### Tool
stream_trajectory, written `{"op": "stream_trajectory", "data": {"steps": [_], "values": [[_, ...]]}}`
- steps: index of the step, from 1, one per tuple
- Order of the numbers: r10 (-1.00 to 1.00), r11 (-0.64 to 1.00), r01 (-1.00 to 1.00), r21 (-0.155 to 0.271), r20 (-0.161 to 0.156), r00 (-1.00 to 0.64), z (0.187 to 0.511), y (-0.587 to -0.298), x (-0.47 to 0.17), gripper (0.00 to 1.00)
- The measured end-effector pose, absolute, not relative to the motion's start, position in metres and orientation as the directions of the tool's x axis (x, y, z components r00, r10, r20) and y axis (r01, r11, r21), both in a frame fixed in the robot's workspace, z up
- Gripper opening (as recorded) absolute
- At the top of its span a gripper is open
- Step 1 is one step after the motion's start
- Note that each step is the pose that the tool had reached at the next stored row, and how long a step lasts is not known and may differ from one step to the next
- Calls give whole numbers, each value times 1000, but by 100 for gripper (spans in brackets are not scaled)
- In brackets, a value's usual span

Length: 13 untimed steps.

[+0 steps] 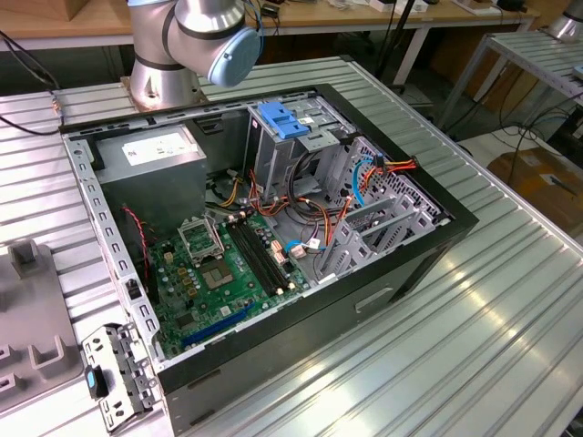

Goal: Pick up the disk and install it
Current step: 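Pick up the disk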

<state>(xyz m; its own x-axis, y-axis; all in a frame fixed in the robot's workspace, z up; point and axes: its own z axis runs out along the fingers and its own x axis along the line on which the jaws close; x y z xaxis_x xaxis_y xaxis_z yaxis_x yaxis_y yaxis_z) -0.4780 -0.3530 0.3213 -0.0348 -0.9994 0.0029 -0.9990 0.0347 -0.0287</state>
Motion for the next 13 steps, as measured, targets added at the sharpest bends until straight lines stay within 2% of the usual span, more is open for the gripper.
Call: {"op": "stream_trajectory", "data": {"steps": [13], "values": [[-999, 35, -999, -29, 5, -35, 333, -353, -478, 37]]}}
